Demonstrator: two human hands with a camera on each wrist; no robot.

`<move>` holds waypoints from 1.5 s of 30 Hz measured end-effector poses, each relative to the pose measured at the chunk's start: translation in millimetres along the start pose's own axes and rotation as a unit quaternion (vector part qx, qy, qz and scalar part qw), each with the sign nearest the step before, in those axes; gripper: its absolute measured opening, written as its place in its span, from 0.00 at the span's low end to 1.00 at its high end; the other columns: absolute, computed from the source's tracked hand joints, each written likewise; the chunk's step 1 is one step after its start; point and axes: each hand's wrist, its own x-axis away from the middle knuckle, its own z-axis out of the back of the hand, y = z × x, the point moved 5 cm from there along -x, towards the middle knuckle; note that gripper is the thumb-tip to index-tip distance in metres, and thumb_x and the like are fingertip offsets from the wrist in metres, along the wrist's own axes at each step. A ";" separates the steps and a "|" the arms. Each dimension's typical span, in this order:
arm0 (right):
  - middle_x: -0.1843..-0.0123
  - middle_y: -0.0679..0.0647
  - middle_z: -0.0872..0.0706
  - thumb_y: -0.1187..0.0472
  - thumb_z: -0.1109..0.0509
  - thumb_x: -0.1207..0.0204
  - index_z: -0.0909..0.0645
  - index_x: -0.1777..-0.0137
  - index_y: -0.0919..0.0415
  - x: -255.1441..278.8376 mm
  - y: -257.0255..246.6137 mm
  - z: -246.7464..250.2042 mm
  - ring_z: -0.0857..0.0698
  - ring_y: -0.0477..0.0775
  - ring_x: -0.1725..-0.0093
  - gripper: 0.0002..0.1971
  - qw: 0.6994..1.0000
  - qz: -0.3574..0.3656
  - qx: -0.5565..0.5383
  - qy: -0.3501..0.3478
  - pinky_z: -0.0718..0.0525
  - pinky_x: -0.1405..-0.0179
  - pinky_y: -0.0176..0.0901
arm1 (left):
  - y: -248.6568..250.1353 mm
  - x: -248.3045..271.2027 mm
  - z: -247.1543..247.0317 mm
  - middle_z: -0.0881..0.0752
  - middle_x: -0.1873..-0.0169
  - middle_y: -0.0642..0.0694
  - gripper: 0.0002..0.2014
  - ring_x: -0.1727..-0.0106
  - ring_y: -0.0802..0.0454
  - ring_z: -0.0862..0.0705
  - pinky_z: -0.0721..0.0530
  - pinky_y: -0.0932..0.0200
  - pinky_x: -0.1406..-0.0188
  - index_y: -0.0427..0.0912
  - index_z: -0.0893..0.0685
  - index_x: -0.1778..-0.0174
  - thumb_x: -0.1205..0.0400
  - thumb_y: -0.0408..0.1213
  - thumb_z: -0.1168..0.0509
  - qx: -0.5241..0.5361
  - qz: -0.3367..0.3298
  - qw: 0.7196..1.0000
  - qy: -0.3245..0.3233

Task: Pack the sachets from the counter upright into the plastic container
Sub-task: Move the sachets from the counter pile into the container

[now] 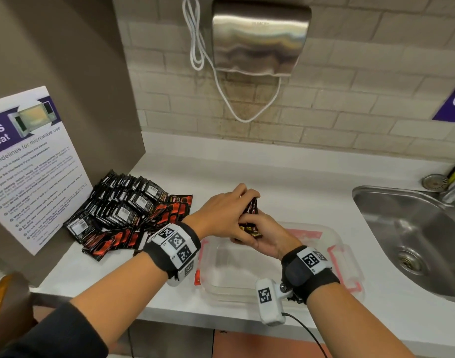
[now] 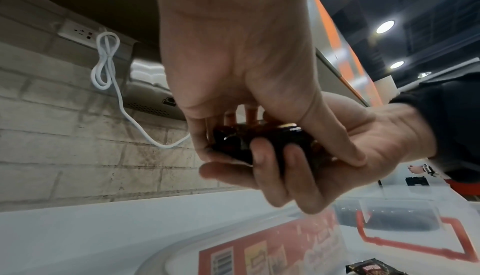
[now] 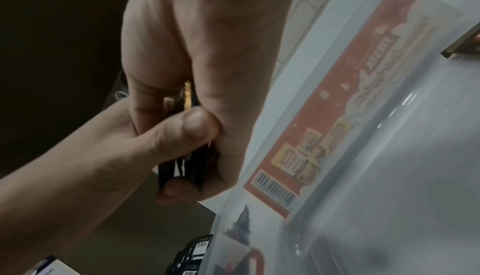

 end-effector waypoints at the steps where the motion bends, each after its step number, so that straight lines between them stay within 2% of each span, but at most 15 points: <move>1: 0.49 0.65 0.12 0.76 0.39 0.21 0.21 0.34 0.63 -0.9 1.2 0.8 0.10 0.61 0.53 0.18 1.000 -0.002 -0.001 0.005 0.11 0.58 0.54 | 1.6 0.5 -1.4 0.31 0.39 0.51 0.56 0.48 0.49 0.19 0.16 0.51 0.50 0.53 0.40 0.18 0.38 0.66 0.20 0.006 -0.009 1.000 -0.004; 4: 0.51 0.63 0.13 0.76 0.41 0.20 0.20 0.37 0.63 -5.0 3.0 2.8 0.10 0.58 0.51 0.17 1.000 -0.006 -0.002 0.024 0.12 0.65 0.47 | 8.7 1.4 -3.0 0.30 0.39 0.51 0.54 0.41 0.51 0.25 0.18 0.50 0.42 0.56 0.40 0.17 0.36 0.60 0.19 0.005 -0.038 0.999 -0.010; 8: 0.50 0.60 0.10 0.72 0.38 0.18 0.18 0.39 0.60 -8.5 2.6 1.1 0.08 0.55 0.49 0.13 0.999 0.011 -0.020 0.028 0.12 0.65 0.45 | 11.7 0.4 -1.4 0.28 0.42 0.50 0.47 0.39 0.50 0.28 0.23 0.48 0.33 0.64 0.37 0.18 0.33 0.58 0.21 -0.008 -0.065 0.998 0.000; 10: 0.48 0.61 0.10 0.70 0.35 0.19 0.17 0.40 0.57 -10.7 2.5 1.0 0.08 0.57 0.46 0.12 0.999 0.021 -0.019 0.028 0.11 0.61 0.50 | 10.1 0.1 -2.1 0.27 0.39 0.49 0.45 0.36 0.51 0.28 0.34 0.48 0.21 0.65 0.34 0.20 0.32 0.61 0.22 -0.032 -0.086 0.996 0.000; 12: 0.46 0.62 0.09 0.68 0.31 0.20 0.17 0.39 0.56 -13.3 2.5 1.2 0.09 0.61 0.43 0.13 0.999 0.027 -0.011 0.033 0.11 0.53 0.56 | 7.8 -0.2 -2.4 0.27 0.33 0.49 0.43 0.30 0.51 0.28 0.45 0.48 0.15 0.61 0.31 0.22 0.32 0.62 0.23 -0.049 -0.095 0.994 -0.004; 16: 0.51 0.59 0.08 0.69 0.34 0.19 0.15 0.41 0.58 -16.3 1.9 2.3 0.08 0.56 0.47 0.11 0.998 0.029 -0.008 0.049 0.11 0.59 0.49 | 8.0 -1.7 -4.6 0.30 0.27 0.53 0.38 0.31 0.50 0.24 0.26 0.51 0.28 0.55 0.26 0.25 0.31 0.55 0.22 -0.009 -0.073 0.997 -0.017; 18: 0.50 0.57 0.07 0.71 0.36 0.18 0.16 0.39 0.60 -15.8 -0.4 3.2 0.08 0.54 0.46 0.13 0.997 0.044 0.002 0.060 0.11 0.58 0.44 | 6.2 -2.7 -5.7 0.30 0.29 0.50 0.34 0.37 0.48 0.21 0.18 0.49 0.38 0.52 0.26 0.27 0.29 0.49 0.22 0.016 -0.041 0.999 -0.019; 20: 0.50 0.58 0.07 0.75 0.38 0.18 0.17 0.38 0.63 -13.8 -2.1 3.3 0.07 0.53 0.48 0.15 0.996 0.056 0.014 0.062 0.11 0.59 0.42 | 3.0 -3.7 -5.4 0.29 0.34 0.47 0.32 0.43 0.46 0.21 0.15 0.47 0.45 0.50 0.25 0.30 0.29 0.46 0.22 0.036 -0.013 0.999 -0.025; 24: 0.53 0.61 0.09 0.80 0.38 0.21 0.17 0.42 0.65 -9.3 -0.4 3.1 0.08 0.54 0.51 0.15 0.996 0.053 0.035 0.063 0.11 0.59 0.43 | 0.1 -4.3 -8.5 0.24 0.42 0.48 0.30 0.45 0.47 0.23 0.19 0.46 0.45 0.50 0.26 0.33 0.29 0.50 0.22 0.013 -0.017 0.999 -0.038; 28: 0.53 0.62 0.09 0.72 0.33 0.19 0.15 0.46 0.68 -7.4 6.3 4.8 0.07 0.55 0.50 0.07 0.997 0.017 0.022 0.070 0.11 0.59 0.44 | -3.7 -1.6 -11.5 0.21 0.47 0.50 0.28 0.47 0.51 0.23 0.21 0.47 0.44 0.51 0.26 0.36 0.30 0.49 0.23 0.012 -0.024 0.999 -0.039; 32: 0.42 0.68 0.10 0.67 0.31 0.19 0.16 0.38 0.71 -2.3 11.2 9.5 0.10 0.60 0.42 0.12 0.993 -0.046 0.090 0.069 0.11 0.44 0.55 | -9.7 6.3 -19.4 0.20 0.45 0.51 0.30 0.45 0.52 0.22 0.22 0.49 0.42 0.51 0.25 0.34 0.29 0.50 0.23 0.016 -0.030 0.998 -0.052; 37: 0.39 0.66 0.11 0.69 0.33 0.18 0.17 0.37 0.68 0.0 18.2 3.3 0.11 0.60 0.39 0.11 0.987 -0.047 0.133 0.073 0.12 0.39 0.61 | -11.9 12.5 -35.1 0.18 0.46 0.51 0.34 0.47 0.50 0.21 0.26 0.51 0.41 0.53 0.29 0.30 0.29 0.50 0.21 0.036 -0.029 0.998 -0.036; 41: 0.42 0.65 0.12 0.75 0.38 0.18 0.20 0.37 0.67 -0.5 25.1 -0.7 0.10 0.58 0.43 0.13 0.982 -0.042 0.164 0.080 0.09 0.48 0.57 | -6.8 13.5 -44.7 0.21 0.46 0.50 0.33 0.46 0.50 0.22 0.21 0.50 0.49 0.53 0.28 0.29 0.27 0.46 0.22 0.083 -0.031 0.995 -0.053; 43: 0.48 0.61 0.11 0.75 0.38 0.17 0.20 0.37 0.66 -0.6 26.6 -0.3 0.10 0.55 0.50 0.12 0.982 -0.035 0.167 0.081 0.11 0.52 0.54 | -6.9 14.2 -46.0 0.22 0.44 0.49 0.34 0.43 0.49 0.24 0.23 0.50 0.46 0.51 0.29 0.27 0.27 0.48 0.22 0.067 -0.027 0.996 -0.049; 45: 0.51 0.60 0.10 0.76 0.38 0.17 0.20 0.38 0.65 0.4 27.3 -2.0 0.10 0.55 0.54 0.13 0.982 -0.040 0.173 0.067 0.14 0.57 0.52 | -9.9 16.1 -48.1 0.23 0.39 0.47 0.41 0.39 0.48 0.25 0.26 0.51 0.39 0.50 0.32 0.23 0.29 0.56 0.22 0.024 -0.022 0.998 -0.048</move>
